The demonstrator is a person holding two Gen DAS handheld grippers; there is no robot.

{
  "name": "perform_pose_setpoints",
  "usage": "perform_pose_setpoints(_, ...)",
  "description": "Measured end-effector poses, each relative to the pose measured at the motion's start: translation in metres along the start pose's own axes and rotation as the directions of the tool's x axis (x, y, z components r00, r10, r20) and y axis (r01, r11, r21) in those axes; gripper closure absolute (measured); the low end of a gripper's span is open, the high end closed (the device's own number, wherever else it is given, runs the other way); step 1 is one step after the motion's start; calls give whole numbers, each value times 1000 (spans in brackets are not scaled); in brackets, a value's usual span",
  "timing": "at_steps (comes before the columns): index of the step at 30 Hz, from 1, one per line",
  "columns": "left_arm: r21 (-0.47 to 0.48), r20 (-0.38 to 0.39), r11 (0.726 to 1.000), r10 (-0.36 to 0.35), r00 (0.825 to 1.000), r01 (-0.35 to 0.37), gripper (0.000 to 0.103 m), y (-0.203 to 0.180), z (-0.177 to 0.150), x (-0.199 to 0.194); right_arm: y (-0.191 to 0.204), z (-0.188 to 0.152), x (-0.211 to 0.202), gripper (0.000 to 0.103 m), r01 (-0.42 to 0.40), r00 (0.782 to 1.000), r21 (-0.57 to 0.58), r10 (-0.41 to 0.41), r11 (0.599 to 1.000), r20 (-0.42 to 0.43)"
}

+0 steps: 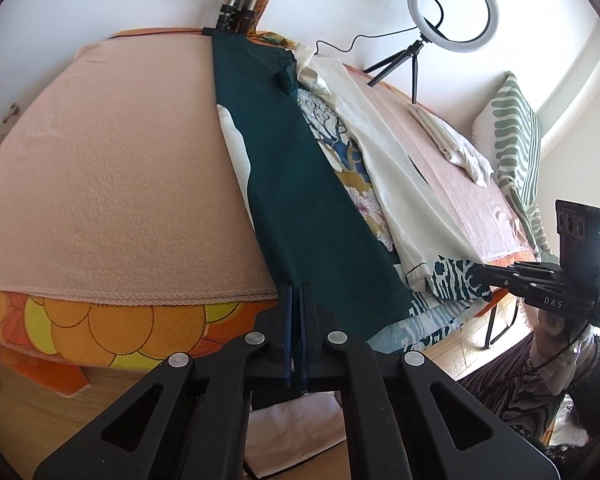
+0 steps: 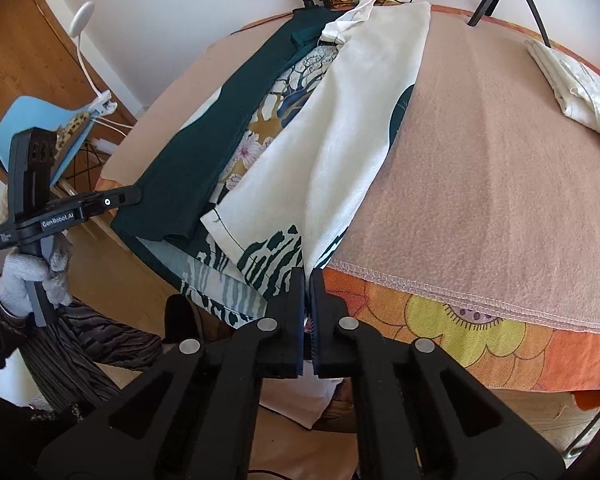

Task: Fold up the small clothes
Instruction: 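Grasp the cream hem with the right tool while the left tool holds the green hem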

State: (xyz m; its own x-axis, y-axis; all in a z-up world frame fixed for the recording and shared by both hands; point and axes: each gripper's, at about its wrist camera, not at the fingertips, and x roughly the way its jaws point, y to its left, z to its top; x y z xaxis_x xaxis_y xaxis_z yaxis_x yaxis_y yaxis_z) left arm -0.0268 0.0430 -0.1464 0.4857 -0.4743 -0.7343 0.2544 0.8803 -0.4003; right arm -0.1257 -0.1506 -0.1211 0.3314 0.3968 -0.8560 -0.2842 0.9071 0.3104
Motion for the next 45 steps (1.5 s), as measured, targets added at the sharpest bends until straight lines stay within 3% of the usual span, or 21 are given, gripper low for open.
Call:
perform_pose_setpoints(7, -23, -31, 1000, -13, 999, 12, 101, 4, 1, 10, -12, 3, 8, 100, -36, 999, 59, 38, 998, -23)
perform_pose_setpoints(12, -44, 3, 998, -33, 999, 34, 102, 4, 12, 3, -22, 14, 0, 100, -104, 995, 127, 103, 986, 9)
perform_pose_setpoints(16, -66, 38, 996, -54, 998, 56, 102, 6, 32, 0, -34, 36, -11, 100, -156, 987, 177, 146, 972, 66)
perform_pose_setpoints(23, -40, 95, 999, -33, 995, 37, 102, 6, 84, 11, -51, 89, -9, 100, -157, 984, 231, 132, 960, 121)
perform_pose_setpoints(28, -40, 74, 998, -40, 996, 43, 102, 16, 111, 29, -68, 122, 13, 100, -146, 987, 280, 121, 949, 107)
perform_pose_setpoints(31, -74, 74, 996, -40, 996, 45, 102, 23, 105, 21, -70, 121, 19, 100, -156, 987, 282, 138, 947, 85)
perform_pose_setpoints(37, -145, -71, 989, -27, 997, 16, 78, 21, 52, 15, -69, 100, 20, 100, -129, 992, 271, 121, 954, 48)
perform_pose_setpoints(42, -238, -150, 970, -88, 985, 50, 78, 10, 7, 18, -67, 90, 18, 100, -126, 992, 266, 119, 956, 44)
perform_pose_setpoints(45, -242, -165, 970, -72, 984, 30, 77, 2, 0, 23, -58, 87, 14, 100, -116, 993, 231, 106, 966, 52)
